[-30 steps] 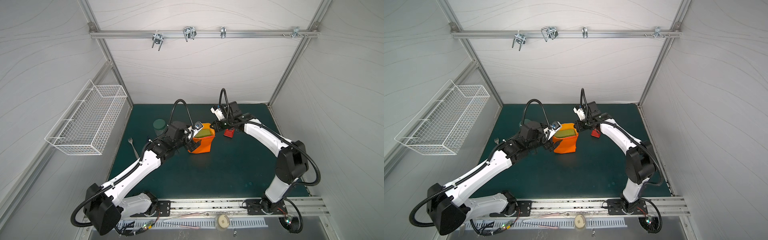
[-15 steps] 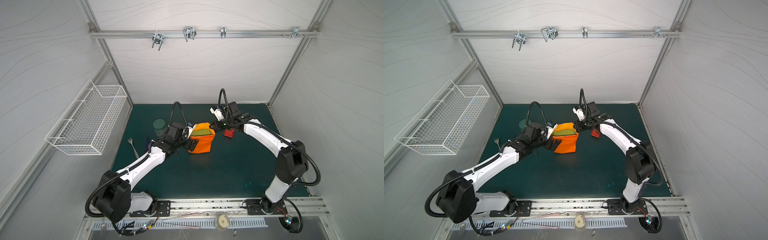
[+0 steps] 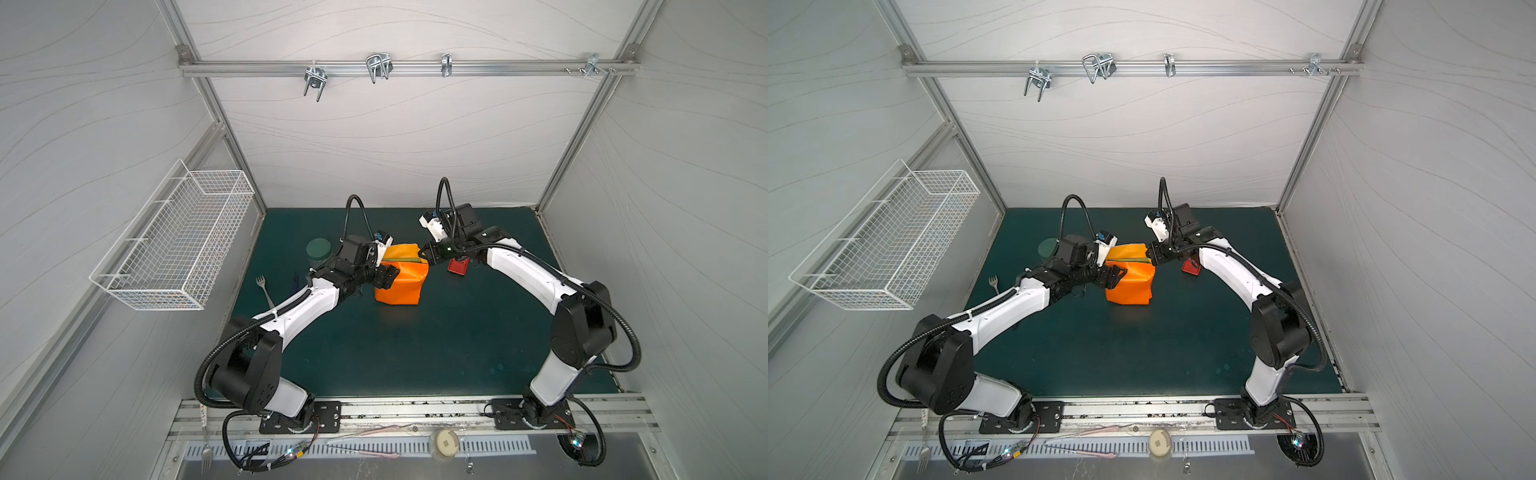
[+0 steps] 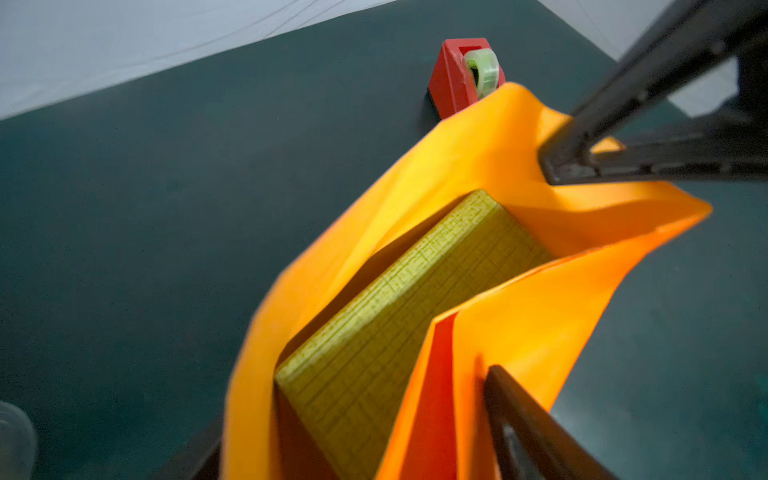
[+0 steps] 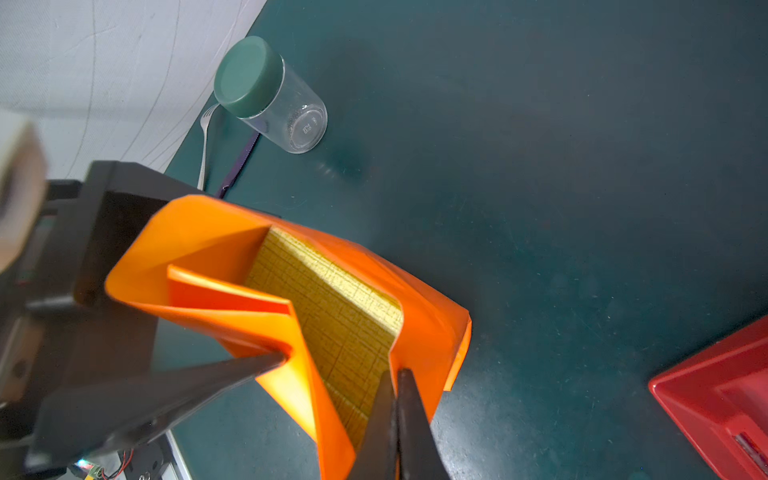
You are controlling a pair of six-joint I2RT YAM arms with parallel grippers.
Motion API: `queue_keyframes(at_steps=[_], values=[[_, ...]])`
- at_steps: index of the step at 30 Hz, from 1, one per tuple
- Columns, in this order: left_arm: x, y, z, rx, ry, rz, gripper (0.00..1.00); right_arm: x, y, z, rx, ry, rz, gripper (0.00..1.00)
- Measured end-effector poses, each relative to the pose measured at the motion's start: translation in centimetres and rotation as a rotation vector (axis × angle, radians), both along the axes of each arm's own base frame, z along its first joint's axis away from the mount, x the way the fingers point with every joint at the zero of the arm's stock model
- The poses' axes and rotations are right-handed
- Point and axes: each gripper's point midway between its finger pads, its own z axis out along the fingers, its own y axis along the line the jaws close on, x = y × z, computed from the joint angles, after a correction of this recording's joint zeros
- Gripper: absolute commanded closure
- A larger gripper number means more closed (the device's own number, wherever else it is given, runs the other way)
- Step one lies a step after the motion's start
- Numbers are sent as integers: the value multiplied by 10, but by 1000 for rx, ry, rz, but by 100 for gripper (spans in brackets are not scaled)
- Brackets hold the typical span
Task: Wrap a gift box in wrapping paper
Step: Fold the wrapping paper for the gift box.
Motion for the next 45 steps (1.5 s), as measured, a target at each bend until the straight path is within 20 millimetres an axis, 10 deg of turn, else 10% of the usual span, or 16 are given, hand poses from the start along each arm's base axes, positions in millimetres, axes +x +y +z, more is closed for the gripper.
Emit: queue_keyframes(at_steps=[2,9,12,20,27,32,45], values=[[4,2,-2,-11,5,15,38,0,0,0,0,-2,2,94],[11,2,-3,-38,4,31,48,-3,-1,8,8,-54,55,26],[12,2,-3,-44,4,32,50,-17,-9,14,32,-102,98,21],[13,2,-3,-50,-6,34,51,-26,-10,-18,1,-136,117,36],[13,3,-4,-49,-5,42,49,-9,0,-42,-34,-130,82,81],[15,11,-6,-7,-6,102,44,0,-1,-40,-64,-151,13,95],[12,21,-1,105,-28,220,89,4,0,-41,-128,-192,-48,99]])
